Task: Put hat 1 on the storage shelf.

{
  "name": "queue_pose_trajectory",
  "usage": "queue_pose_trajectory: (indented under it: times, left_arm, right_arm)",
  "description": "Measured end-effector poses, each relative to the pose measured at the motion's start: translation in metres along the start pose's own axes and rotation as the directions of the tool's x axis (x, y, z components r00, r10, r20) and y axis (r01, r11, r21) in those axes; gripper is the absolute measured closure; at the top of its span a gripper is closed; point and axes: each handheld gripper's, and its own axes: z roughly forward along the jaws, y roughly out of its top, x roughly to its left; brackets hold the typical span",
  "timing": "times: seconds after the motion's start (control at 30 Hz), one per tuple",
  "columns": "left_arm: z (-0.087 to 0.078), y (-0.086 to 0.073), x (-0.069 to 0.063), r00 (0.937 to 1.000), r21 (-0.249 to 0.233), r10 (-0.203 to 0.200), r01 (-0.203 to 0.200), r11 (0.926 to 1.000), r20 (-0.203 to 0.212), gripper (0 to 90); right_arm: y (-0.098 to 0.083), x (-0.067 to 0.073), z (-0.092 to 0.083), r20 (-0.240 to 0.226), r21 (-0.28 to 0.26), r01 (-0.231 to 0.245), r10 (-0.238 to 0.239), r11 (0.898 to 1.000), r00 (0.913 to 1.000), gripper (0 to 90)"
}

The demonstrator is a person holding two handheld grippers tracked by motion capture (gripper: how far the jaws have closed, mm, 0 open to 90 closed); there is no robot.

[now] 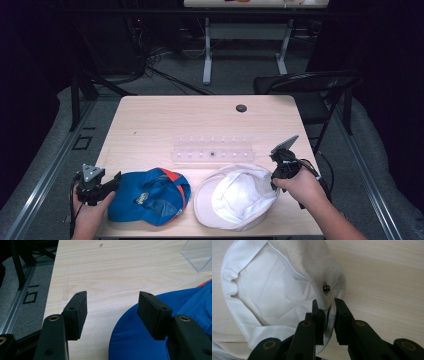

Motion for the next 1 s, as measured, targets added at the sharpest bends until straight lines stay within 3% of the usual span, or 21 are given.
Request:
queue_pose_trajectory:
  times: [0.2, 0.23, 0.33, 0.47, 0.8, 0.83, 0.9, 1.0]
  left_arm:
    - [0.0, 0.0, 0.0, 1.0, 0.0, 0.003, -0.003, 1.0, 0.001, 41.6]
    - [0.0, 0.0, 0.0, 1.0, 0.001, 0.002, -0.002, 1.0, 0.001, 41.6]
    - [0.0, 0.0, 0.0, 1.0, 0.001, 0.001, -0.001, 1.0, 0.0, 41.6]
    - [0.001, 0.0, 0.0, 1.0, 0.004, -0.002, 0.002, 1.0, 0.001, 41.6]
    - [0.001, -0.001, 0.001, 1.0, 0.005, -0.003, 0.003, 1.0, 0.0, 41.6]
    - [0.001, -0.001, 0.001, 1.0, 0.006, -0.003, 0.003, 1.0, 0.0, 41.6]
    - [0.001, -0.001, 0.001, 1.0, 0.006, -0.002, 0.002, 1.0, 0.001, 41.6]
    - [0.001, -0.001, 0.001, 1.0, 0.005, -0.002, 0.002, 1.0, 0.0, 41.6]
  right_arm:
    - [0.0, 0.0, -0.004, -0.028, 0.007, -0.014, 0.014, 1.0, 0.9995, 80.3]
    - [0.0, -0.002, -0.005, -0.028, 0.026, 0.001, 0.0, 1.0, 0.9996, 80.3]
    - [0.0, -0.001, -0.007, -0.046, 0.002, -0.026, 0.026, 1.0, 0.9986, 80.3]
    - [0.0, 0.0, -0.013, -0.05, -0.002, -0.024, 0.024, 1.0, 0.9984, 80.3]
    - [0.003, 0.0, -0.037, -0.016, -0.01, -0.021, 0.021, 1.0, 0.9997, 80.3]
    - [0.002, 0.0, -0.038, -0.015, -0.039, -0.04, 0.039, 0.998, 0.9991, 80.3]
    - [0.004, -0.002, -0.048, -0.002, -0.021, -0.025, 0.025, 0.999, 0.9997, 80.4]
    - [0.003, -0.002, -0.057, 0.001, -0.039, -0.047, 0.047, 0.998, 0.9989, 80.4]
